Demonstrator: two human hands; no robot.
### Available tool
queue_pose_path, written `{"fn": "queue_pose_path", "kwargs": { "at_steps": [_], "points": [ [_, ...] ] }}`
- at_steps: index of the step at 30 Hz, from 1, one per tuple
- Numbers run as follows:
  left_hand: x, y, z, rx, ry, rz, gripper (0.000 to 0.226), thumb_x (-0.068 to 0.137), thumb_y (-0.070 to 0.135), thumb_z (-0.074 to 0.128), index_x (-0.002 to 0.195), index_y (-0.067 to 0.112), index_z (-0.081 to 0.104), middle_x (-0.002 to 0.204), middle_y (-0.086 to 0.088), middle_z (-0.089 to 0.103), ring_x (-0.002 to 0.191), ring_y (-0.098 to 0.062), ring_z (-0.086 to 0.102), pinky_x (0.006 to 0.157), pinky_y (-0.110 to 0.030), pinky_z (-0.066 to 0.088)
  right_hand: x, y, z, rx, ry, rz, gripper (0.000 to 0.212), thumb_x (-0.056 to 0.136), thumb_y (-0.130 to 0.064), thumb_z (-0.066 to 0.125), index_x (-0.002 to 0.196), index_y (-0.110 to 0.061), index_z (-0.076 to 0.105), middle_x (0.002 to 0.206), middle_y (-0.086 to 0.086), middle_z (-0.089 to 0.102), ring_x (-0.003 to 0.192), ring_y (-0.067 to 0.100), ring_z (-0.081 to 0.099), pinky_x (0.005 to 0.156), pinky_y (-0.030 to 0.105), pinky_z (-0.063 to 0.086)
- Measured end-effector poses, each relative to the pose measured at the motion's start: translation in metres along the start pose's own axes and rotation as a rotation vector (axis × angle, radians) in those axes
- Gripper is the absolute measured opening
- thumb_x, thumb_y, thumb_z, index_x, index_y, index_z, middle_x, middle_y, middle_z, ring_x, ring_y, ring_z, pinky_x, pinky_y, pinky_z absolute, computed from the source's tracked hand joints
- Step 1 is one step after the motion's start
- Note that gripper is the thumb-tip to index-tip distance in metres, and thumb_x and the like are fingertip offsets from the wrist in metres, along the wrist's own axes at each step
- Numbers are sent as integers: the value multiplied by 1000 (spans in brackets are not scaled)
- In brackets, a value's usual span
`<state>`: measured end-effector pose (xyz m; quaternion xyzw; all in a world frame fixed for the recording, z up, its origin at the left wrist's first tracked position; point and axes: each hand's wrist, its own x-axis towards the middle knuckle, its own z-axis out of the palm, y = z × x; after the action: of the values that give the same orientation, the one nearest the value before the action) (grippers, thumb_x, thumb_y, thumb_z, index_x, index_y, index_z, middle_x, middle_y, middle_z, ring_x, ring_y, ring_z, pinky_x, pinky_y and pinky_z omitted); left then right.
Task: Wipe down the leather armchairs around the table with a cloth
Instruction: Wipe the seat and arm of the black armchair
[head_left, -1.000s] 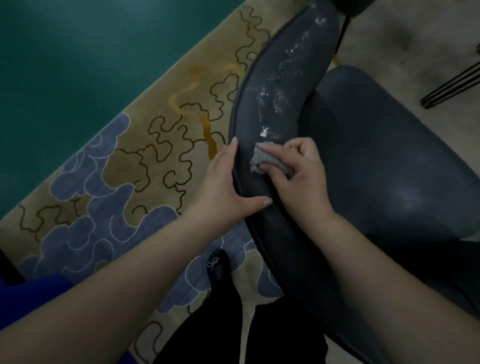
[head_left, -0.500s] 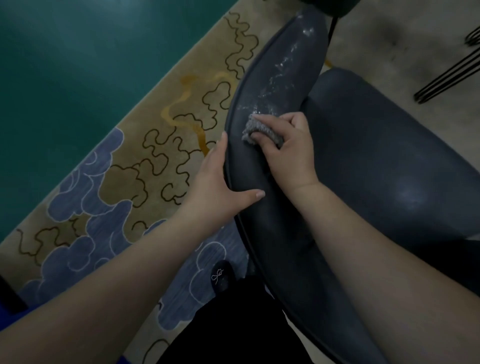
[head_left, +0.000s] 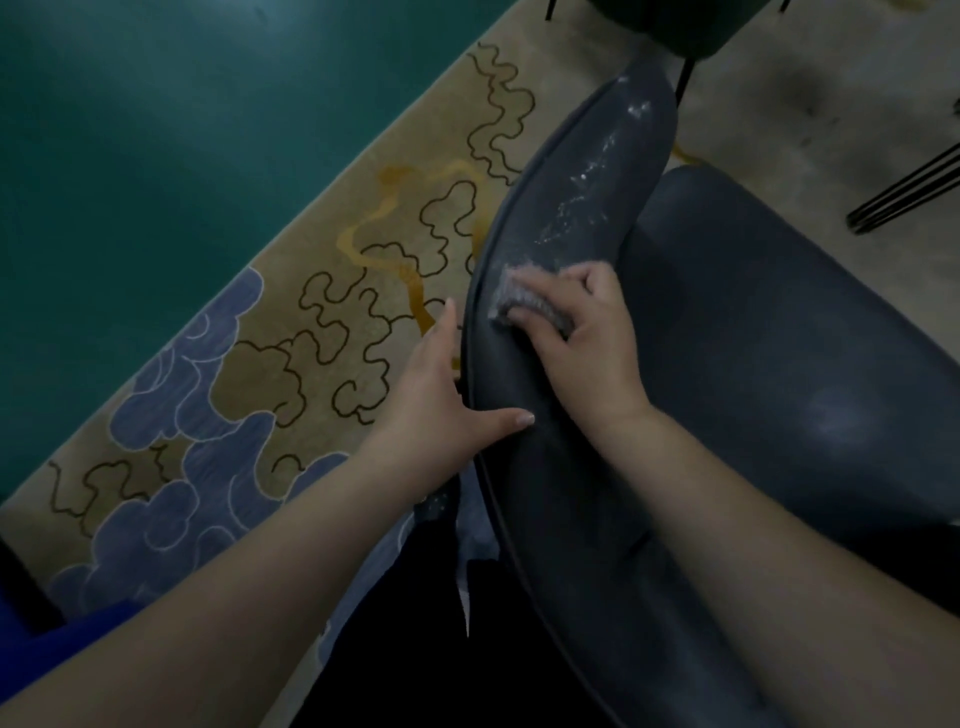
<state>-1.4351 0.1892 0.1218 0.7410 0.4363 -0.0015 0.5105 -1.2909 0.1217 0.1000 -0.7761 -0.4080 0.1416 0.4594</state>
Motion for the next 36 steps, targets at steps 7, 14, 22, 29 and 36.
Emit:
{"fn": "queue_pose_path", "kwargs": {
  "at_steps": [7, 14, 22, 29, 36],
  "points": [
    [23, 8, -10, 55, -50, 51, 129, 61, 39, 89, 155, 32, 2, 157, 11, 24, 138, -13, 36, 110, -40, 39, 22, -2, 4, -97, -31, -68, 31, 82, -17, 70, 113, -21, 69, 94, 8, 43, 92, 22, 48, 88, 34, 45],
    [29, 9, -18, 94, -91, 75, 127, 62, 39, 88, 155, 32, 1, 154, 8, 31, 136, -14, 38, 110, -38, 40, 9, -8, 4, -179, -48, -184, 30, 80, -20, 72, 111, -22, 70, 91, 5, 48, 87, 21, 44, 80, 23, 36],
    [46, 14, -26, 147, -125, 110, 126, 62, 43, 88, 155, 29, 3, 158, 11, 22, 138, -14, 37, 111, -38, 39, 89, -1, 11, -290, -39, -41, 31, 85, -27, 67, 116, -22, 68, 96, 3, 45, 99, 24, 44, 88, 20, 31],
    [60, 17, -30, 162, -153, 123, 123, 63, 43, 86, 155, 29, 6, 154, 9, 32, 136, -13, 39, 110, -37, 39, 51, 1, 4, -262, -89, -160, 31, 81, -22, 71, 111, -19, 70, 91, 8, 51, 88, 25, 45, 80, 22, 31],
    [73, 23, -33, 134, -166, 138, 125, 64, 43, 86, 155, 30, 2, 158, 13, 22, 142, -6, 25, 115, -31, 29, 99, 16, 5, -242, 81, 20, 28, 84, -28, 67, 112, -27, 68, 95, -1, 43, 97, 21, 44, 90, 19, 31]
  ]
}}
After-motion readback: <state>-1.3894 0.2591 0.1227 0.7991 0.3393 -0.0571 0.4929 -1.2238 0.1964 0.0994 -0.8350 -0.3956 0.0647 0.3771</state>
